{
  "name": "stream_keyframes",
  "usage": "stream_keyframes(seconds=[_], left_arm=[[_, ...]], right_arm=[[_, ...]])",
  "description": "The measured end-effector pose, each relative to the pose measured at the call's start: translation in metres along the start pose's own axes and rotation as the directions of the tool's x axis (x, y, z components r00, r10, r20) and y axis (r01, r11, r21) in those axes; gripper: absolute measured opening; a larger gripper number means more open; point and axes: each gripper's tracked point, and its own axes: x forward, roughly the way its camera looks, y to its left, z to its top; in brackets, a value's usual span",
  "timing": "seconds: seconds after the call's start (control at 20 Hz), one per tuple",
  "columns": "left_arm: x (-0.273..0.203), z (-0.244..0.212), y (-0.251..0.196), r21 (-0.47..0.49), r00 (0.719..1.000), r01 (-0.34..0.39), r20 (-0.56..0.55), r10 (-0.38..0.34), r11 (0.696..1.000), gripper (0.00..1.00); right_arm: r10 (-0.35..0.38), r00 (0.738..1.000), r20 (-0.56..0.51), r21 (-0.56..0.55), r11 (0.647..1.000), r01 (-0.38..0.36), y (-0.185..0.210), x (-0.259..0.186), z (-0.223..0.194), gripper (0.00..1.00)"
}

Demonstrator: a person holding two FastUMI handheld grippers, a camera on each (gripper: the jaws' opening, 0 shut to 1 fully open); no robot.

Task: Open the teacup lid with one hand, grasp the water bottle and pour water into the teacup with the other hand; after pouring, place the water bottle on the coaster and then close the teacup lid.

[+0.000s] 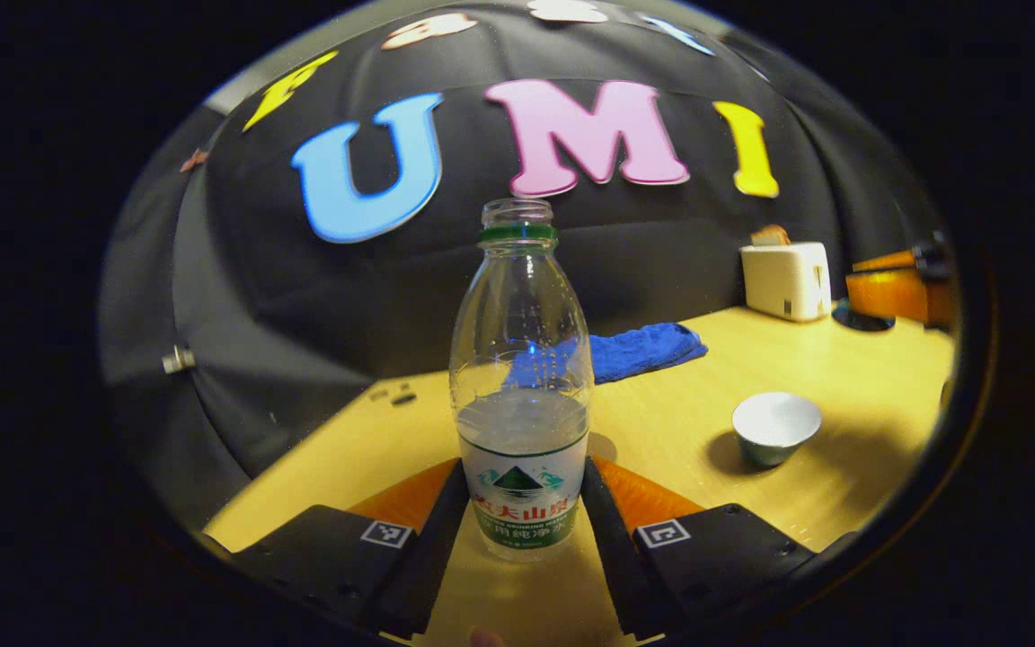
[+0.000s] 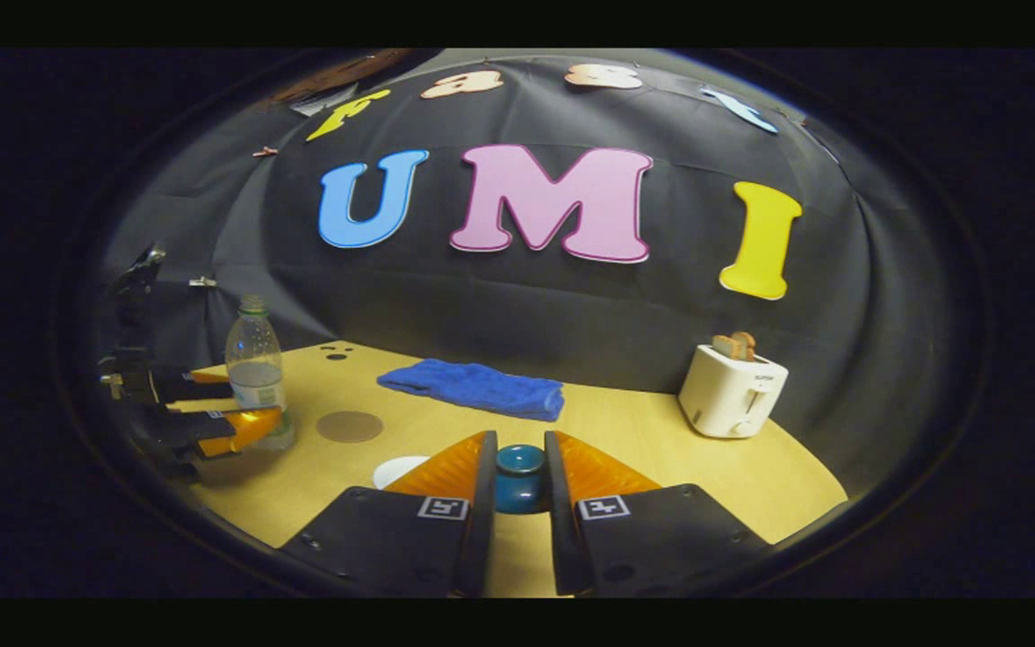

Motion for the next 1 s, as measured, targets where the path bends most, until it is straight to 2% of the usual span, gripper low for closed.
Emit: stream_keyframes(seconds=[0.1, 0.2, 0.35, 0.4, 0.45, 0.5, 0.6, 0.65, 0.7, 0.95, 1.0], left_arm=[[0.006, 0.016, 0.0, 0.209, 1.0, -0.023, 0.02, 0.02, 0.978, 0.75], [0.01, 0.018, -0.006, 0.373, 1.0, -0.019, 0.011, 0.016, 0.928, 0.75], [0.019, 0.012, -0.014, 0.541, 1.0, 0.001, -0.011, 0.006, 0.841, 0.75], [0.021, 0.009, -0.016, 0.581, 1.0, 0.009, -0.025, 0.007, 0.814, 0.75], [0.022, 0.003, -0.017, 0.62, 0.999, 0.017, -0.041, 0.011, 0.784, 0.75], [0.023, 0.0, -0.018, 0.656, 0.999, 0.016, -0.046, 0.019, 0.755, 0.75], [0.027, 0.0, -0.022, 0.719, 0.999, 0.0, -0.033, 0.034, 0.695, 0.75], [0.028, 0.0, -0.023, 0.748, 0.999, -0.007, -0.026, 0.04, 0.663, 0.75], [0.03, -0.001, -0.022, 0.778, 0.999, -0.015, -0.021, 0.049, 0.628, 0.75], [0.039, 0.012, -0.022, 0.89, 0.997, -0.066, 0.041, 0.063, 0.451, 0.75], [0.041, 0.013, -0.021, 0.902, 0.997, -0.073, 0.051, 0.062, 0.427, 0.75]], right_arm=[[-0.025, 1.0, -0.003, -0.003, 1.0, 0.025, -0.014, -0.004, -0.002, 0.3], [-0.045, 0.999, -0.001, -0.019, 0.999, 0.045, -0.026, -0.008, -0.002, 0.3], [-0.06, 0.998, 0.007, -0.035, 0.998, 0.06, -0.041, -0.015, -0.003, 0.3], [-0.062, 0.998, 0.006, -0.037, 0.997, 0.062, -0.045, -0.016, -0.004, 0.25], [-0.066, 0.998, 0.005, -0.04, 0.997, 0.066, -0.05, -0.018, -0.005, 0.25], [-0.069, 0.998, 0.007, -0.044, 0.997, 0.069, -0.053, -0.019, -0.006, 0.3], [-0.072, 0.997, 0.01, -0.052, 0.996, 0.073, -0.06, -0.02, -0.007, 0.3], [-0.072, 0.997, 0.01, -0.048, 0.996, 0.073, -0.06, -0.02, -0.007, 0.34], [-0.07, 0.997, 0.007, -0.04, 0.997, 0.071, -0.061, -0.021, -0.009, 0.25], [-0.072, 0.997, 0.005, -0.043, 0.996, 0.073, -0.069, -0.025, -0.014, 0.25], [-0.073, 0.997, 0.006, -0.045, 0.996, 0.073, -0.07, -0.026, -0.014, 0.3]])
